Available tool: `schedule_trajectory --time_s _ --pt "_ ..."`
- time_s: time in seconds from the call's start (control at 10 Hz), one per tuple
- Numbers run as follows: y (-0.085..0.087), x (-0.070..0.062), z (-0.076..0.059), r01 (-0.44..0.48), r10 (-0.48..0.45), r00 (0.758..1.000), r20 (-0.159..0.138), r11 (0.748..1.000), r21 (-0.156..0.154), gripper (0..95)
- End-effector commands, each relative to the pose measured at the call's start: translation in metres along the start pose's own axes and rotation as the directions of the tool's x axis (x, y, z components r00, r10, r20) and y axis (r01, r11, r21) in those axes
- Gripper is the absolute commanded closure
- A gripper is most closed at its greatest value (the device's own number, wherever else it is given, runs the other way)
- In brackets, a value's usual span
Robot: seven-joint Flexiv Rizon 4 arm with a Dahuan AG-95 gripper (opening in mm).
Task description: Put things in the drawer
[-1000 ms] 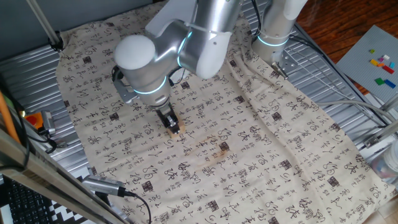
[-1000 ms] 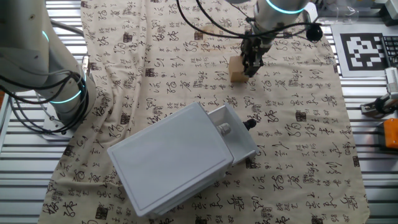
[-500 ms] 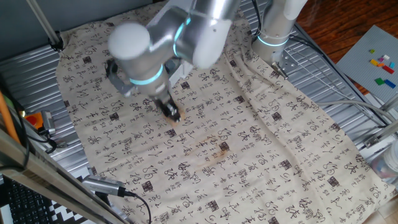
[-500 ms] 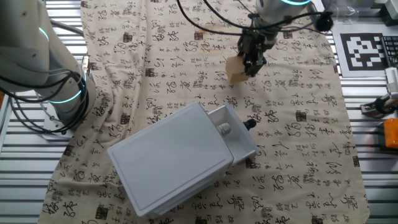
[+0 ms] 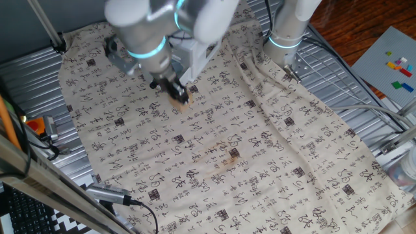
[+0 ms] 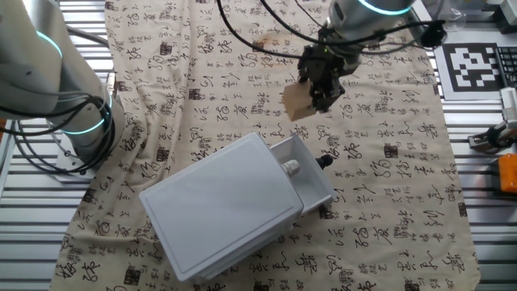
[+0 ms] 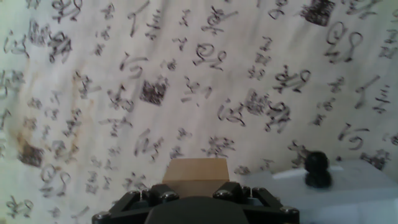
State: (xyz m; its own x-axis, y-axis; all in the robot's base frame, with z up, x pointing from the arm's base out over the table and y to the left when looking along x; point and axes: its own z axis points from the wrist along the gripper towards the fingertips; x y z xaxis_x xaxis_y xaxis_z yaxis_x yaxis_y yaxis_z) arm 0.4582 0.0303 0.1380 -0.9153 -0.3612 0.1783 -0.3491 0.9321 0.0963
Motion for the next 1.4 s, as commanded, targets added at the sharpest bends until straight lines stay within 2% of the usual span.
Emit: schedule_trajectory --time_s 0.1,0.3,0.5,0.7,0.9,1.1,1.4 --pt "-0.002 0.001 0.002 0.009 -0.010 1.000 0.008 1.000 0.007 95.0" --pt "0.003 -0.010 -0.001 0.014 -0.014 1.000 0.018 1.000 0.008 95.0" --pt "0.003 -0.010 -0.001 0.009 -0.010 0.999 0.050 1.000 0.024 95.0" --pt "0.003 -0.010 -0.001 -0.055 0.051 0.996 0.071 0.997 0.056 95.0" --pt "0.003 -0.010 -0.001 -0.104 0.098 0.992 0.080 0.992 0.073 95.0" --pt "0.003 -0.010 -0.001 -0.149 0.144 0.987 0.071 0.985 0.083 95.0" --pt "0.003 -0.010 -0.001 -0.137 0.131 0.989 0.067 0.987 0.085 95.0"
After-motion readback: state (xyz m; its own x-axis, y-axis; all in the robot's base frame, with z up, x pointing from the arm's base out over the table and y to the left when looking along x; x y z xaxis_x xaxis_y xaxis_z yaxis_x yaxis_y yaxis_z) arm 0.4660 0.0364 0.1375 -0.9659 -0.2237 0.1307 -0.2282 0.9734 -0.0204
